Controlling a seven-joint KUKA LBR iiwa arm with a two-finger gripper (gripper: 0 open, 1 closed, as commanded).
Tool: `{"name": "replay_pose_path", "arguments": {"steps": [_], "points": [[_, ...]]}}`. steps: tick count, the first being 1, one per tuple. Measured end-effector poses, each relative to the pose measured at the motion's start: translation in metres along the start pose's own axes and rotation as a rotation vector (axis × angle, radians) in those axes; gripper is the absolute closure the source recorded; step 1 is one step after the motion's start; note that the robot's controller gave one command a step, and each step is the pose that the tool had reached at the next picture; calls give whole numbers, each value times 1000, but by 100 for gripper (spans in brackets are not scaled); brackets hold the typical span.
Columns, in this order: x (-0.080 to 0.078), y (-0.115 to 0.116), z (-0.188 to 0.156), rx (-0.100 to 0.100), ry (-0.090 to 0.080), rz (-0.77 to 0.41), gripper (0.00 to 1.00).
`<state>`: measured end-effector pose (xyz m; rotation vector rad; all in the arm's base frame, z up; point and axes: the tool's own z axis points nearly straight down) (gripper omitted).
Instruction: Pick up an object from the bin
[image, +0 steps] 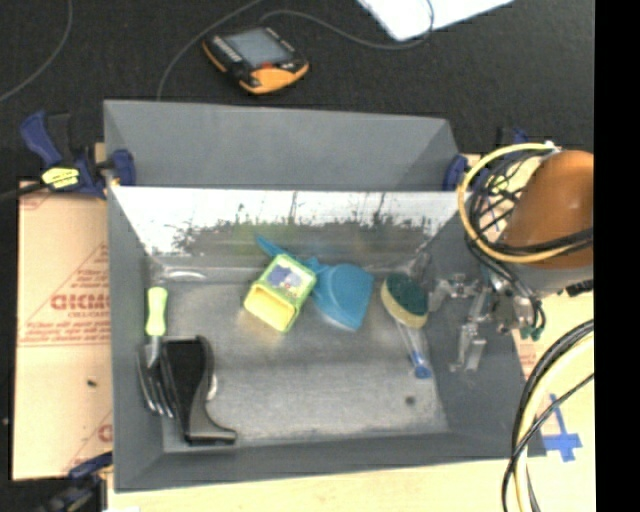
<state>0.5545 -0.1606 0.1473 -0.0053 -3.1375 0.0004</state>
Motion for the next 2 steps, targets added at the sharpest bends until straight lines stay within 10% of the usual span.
{"name": "replay_pose_path", "arguments": {"steps": [1, 2], "points": [[-12, 55, 73, -1, -23, 83, 0], [9, 67, 29, 3, -26, -163, 0]]}}
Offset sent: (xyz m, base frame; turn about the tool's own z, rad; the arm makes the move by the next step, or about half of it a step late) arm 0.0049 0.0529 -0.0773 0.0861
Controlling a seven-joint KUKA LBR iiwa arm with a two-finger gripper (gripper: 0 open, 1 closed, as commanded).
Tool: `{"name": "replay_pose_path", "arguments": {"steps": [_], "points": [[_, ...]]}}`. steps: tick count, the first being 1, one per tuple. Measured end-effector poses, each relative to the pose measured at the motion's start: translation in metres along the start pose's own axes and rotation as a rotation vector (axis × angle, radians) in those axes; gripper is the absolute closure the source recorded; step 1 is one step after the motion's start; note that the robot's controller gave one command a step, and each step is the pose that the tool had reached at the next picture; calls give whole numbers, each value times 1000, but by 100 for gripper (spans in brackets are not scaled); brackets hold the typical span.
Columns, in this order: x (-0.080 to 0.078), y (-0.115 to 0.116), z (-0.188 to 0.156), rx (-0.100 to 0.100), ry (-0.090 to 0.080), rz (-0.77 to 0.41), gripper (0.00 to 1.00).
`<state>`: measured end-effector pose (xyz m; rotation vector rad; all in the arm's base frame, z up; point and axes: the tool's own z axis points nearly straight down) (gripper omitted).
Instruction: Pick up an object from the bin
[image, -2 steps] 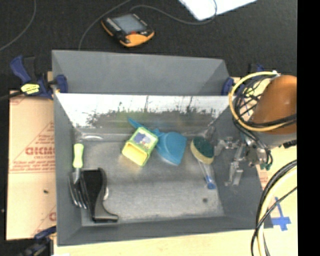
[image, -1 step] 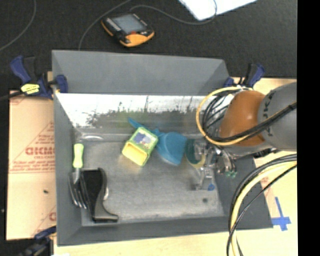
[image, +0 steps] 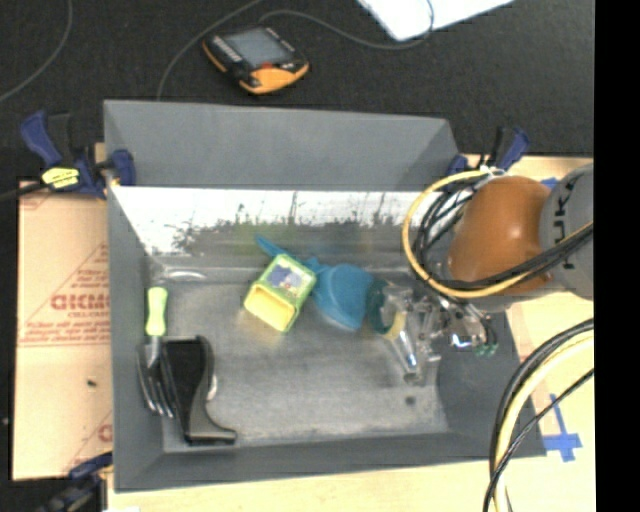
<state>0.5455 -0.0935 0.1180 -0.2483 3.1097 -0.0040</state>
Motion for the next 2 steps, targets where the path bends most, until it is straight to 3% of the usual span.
{"name": "replay_pose_path", "arguments": {"steps": [1, 2], "points": [[-37, 30, 48, 0, -7, 138, 0], [-40, 77, -85, -1, -20, 228, 0]]}}
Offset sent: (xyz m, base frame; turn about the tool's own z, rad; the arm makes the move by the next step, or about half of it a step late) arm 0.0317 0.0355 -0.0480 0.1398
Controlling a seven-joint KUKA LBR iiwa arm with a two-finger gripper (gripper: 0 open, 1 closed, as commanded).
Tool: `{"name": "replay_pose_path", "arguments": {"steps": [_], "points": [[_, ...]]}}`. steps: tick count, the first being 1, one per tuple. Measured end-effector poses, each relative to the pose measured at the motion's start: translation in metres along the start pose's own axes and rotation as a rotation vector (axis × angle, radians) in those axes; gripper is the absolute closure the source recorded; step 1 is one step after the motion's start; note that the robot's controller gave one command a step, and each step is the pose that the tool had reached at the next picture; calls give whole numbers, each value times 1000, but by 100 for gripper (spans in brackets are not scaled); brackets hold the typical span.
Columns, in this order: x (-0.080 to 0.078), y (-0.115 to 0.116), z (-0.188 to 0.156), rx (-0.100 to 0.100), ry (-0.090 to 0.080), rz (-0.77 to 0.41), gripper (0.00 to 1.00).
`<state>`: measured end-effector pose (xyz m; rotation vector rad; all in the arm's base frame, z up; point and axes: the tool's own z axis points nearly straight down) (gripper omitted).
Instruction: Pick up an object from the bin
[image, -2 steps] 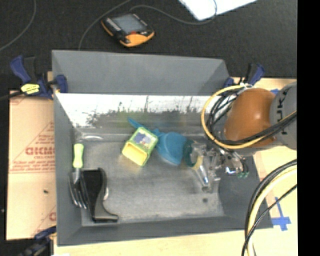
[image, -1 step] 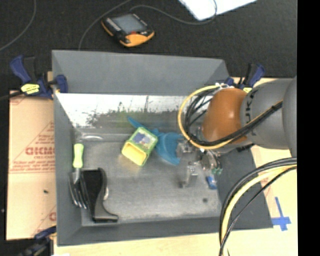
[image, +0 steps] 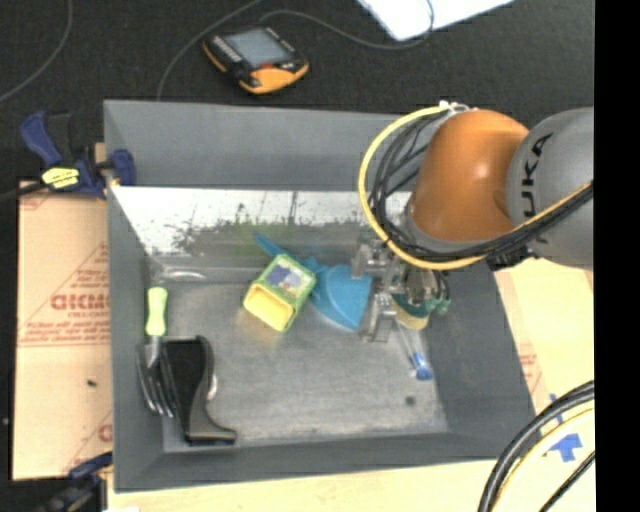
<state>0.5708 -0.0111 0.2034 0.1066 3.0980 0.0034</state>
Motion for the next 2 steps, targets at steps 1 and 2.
{"name": "replay_pose_path", "arguments": {"steps": [1, 2], "points": [[-42, 20, 11, -2, -8, 33, 0], [-41, 112, 67, -6, -8, 154, 0]]}}
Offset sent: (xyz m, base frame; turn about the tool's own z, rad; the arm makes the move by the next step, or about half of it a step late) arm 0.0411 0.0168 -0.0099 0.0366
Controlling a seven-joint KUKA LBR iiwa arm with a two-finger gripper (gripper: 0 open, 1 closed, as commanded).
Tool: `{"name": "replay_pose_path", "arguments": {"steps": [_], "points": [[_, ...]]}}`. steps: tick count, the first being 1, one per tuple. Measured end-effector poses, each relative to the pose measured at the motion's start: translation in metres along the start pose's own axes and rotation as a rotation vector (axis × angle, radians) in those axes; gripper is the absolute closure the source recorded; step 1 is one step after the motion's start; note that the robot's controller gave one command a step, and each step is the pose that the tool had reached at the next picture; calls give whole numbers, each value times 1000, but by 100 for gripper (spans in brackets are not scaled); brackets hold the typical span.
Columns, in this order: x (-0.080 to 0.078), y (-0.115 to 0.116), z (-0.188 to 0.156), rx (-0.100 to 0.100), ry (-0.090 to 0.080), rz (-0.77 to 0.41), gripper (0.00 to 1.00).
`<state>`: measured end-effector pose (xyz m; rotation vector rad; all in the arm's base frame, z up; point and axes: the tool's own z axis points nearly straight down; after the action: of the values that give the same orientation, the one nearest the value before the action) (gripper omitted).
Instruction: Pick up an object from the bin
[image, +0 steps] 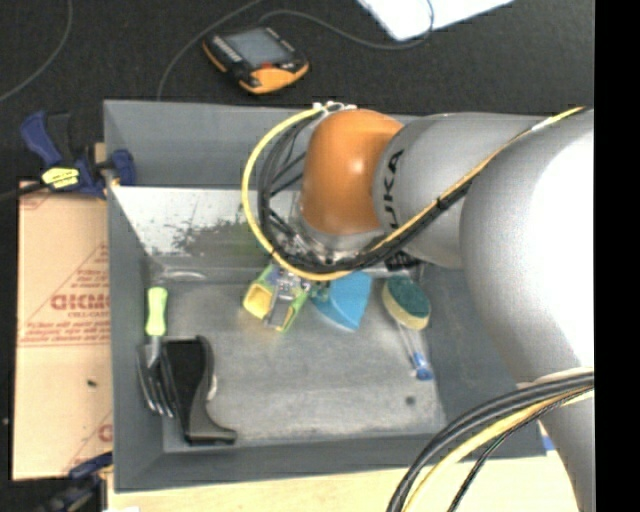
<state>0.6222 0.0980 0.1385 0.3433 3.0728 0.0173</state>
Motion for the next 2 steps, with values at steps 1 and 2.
{"name": "replay_pose_path", "arguments": {"steps": [1, 2], "points": [[-22, -13, 44, -11, -27, 32, 0], [-17, -13, 29, -15, -37, 63, 0]]}}
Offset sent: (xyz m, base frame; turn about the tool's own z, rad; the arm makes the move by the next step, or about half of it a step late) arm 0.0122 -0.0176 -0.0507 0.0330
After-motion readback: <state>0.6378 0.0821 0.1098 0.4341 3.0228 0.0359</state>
